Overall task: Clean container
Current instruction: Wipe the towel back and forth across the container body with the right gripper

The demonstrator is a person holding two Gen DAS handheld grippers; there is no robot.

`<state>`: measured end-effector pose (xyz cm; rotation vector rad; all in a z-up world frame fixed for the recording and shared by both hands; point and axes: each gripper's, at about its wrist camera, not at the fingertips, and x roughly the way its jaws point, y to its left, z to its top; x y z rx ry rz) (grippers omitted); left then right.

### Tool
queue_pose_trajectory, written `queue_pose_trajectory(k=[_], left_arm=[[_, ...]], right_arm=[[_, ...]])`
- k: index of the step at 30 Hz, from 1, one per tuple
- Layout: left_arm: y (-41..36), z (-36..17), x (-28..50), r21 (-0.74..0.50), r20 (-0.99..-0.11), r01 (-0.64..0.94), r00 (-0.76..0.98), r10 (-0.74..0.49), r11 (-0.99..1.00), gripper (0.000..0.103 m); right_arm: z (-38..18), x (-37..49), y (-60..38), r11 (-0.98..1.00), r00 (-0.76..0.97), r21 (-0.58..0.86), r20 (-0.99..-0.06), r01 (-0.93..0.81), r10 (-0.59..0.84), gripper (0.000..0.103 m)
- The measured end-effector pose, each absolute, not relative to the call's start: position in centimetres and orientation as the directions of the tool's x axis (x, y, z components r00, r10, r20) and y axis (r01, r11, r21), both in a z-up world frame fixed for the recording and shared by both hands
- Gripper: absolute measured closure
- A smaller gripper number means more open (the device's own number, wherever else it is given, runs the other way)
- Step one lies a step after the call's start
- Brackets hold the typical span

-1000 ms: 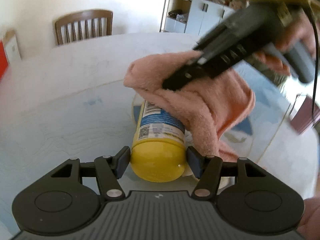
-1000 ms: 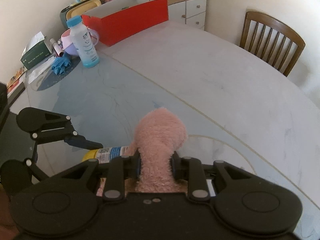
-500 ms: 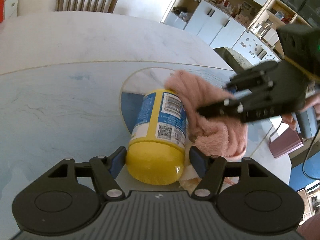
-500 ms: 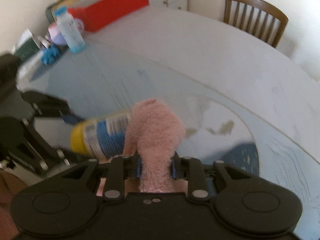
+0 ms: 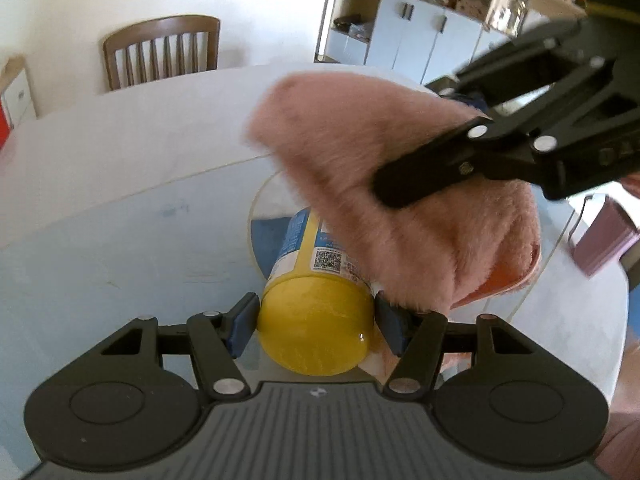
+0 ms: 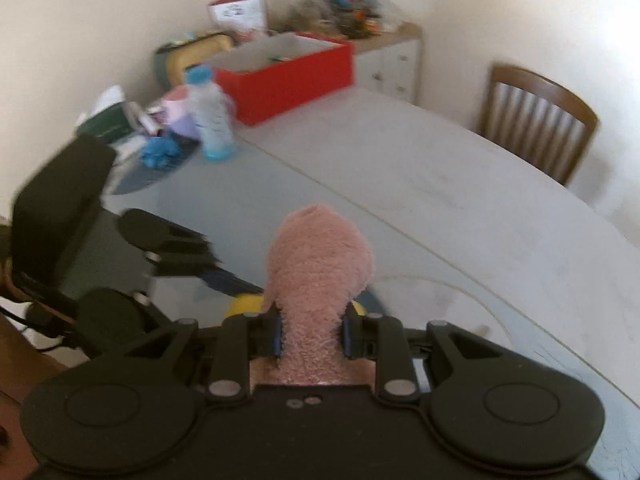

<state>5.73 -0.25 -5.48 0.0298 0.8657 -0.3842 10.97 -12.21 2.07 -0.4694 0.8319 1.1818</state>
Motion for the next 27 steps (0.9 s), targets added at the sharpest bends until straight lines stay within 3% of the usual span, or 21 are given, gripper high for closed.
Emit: queue_pose_trajectory(k=[9, 23, 27], left_arm=[[-0.7, -4.0, 5.3, -0.066, -0.752, 0.386, 0.587, -0.3, 0.92, 0.041], [0.1, -4.4, 5.7, -0.082, -0.748, 0.395, 0.583, -0.319, 0.915, 0.041], [0.1, -4.6, 5.5, -0.092, -0.749, 0.393, 0.578, -0.323, 0.915, 0.041]], right_arm=[[0.6, 8.9, -9.7, 0.234, 0.077, 0.081, -0.8, -0.969, 0.595, 0.079], [-2.5, 16.1, -11.6, 0.452, 0.206, 0.052, -0.839, -0.891, 0.504, 0.079], [-4.0, 17.3, -12.6, 0.5, 0.179, 0.113, -0.848, -0.859, 0.499, 0.079]])
